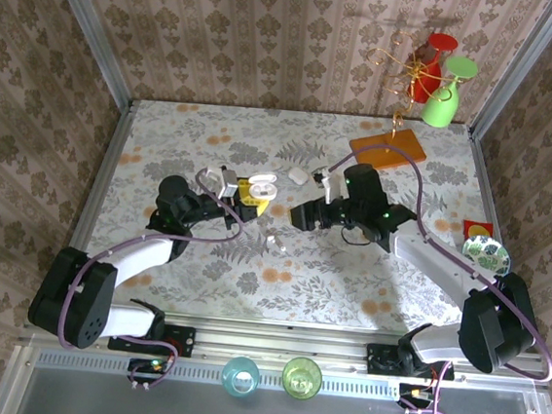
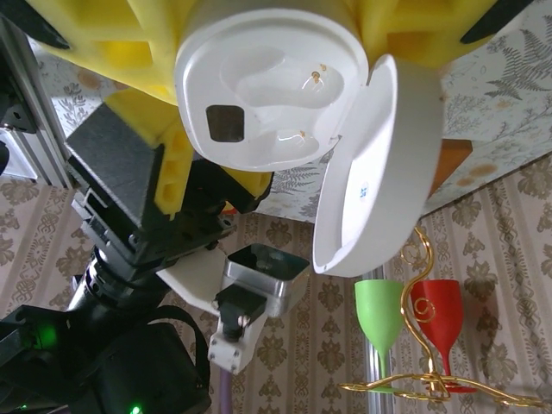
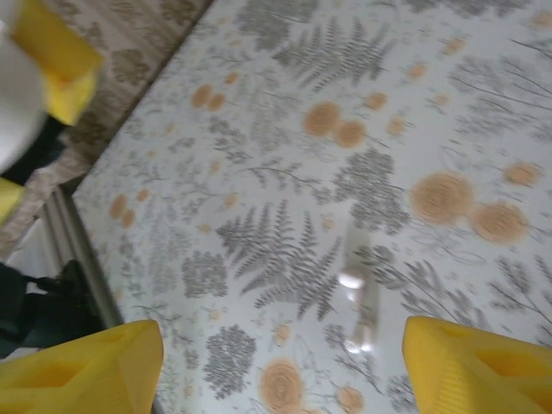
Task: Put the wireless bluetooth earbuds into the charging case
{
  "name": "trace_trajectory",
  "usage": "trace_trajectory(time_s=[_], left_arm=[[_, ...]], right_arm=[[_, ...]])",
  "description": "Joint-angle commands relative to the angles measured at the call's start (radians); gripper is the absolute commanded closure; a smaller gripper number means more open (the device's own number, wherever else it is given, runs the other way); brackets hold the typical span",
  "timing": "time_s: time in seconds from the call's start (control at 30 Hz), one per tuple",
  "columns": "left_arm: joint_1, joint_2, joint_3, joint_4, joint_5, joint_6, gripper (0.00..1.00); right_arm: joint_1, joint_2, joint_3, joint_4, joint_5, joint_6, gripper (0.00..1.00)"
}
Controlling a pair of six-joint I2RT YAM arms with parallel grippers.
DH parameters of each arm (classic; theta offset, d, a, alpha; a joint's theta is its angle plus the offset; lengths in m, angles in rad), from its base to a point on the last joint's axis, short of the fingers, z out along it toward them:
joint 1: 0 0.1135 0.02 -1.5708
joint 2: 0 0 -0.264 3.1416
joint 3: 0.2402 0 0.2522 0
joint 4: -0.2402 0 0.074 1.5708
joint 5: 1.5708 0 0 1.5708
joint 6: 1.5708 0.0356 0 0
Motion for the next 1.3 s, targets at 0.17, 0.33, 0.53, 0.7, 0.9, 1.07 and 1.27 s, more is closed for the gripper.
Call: trace_trajectory(time_s=[0.17, 0.33, 0.53, 0.7, 0.9, 1.07, 1.27], left_arm=[[-0.008, -0.011, 0.005, -0.024, 0.089, 0.010, 0.69], [-0.026, 0.000, 0.009, -0.024, 0.117, 0.007, 0.68], [-0.045, 0.007, 0.018, -0.016, 0.138, -0.002, 0.68], [-0.046, 0.010, 0.026, 0.002, 0.149, -0.023, 0.68], [-0.046, 0.032, 0.026, 0.062, 0.145, -0.059, 0.68], [-0.045, 0.051, 0.032, 0.112, 0.144, -0.089, 0.68], [-0.046, 0.056, 0.037, 0.123, 0.124, -0.107, 0.61]], right_arm=[[0.010, -0.035, 0.078, 0.121, -0.233, -0.051, 0.32], [0.019, -0.009, 0.145, 0.099, -0.263, -0.092, 0.36], [0.025, 0.065, 0.213, 0.059, -0.262, -0.136, 0.44], [0.029, 0.095, 0.233, 0.047, -0.268, -0.165, 0.55], [0.033, 0.098, 0.239, 0.030, -0.273, -0.198, 0.81], [0.037, 0.081, 0.235, 0.013, -0.253, -0.227, 0.95], [0.071, 0.029, 0.214, 0.019, -0.139, -0.273, 1.00]])
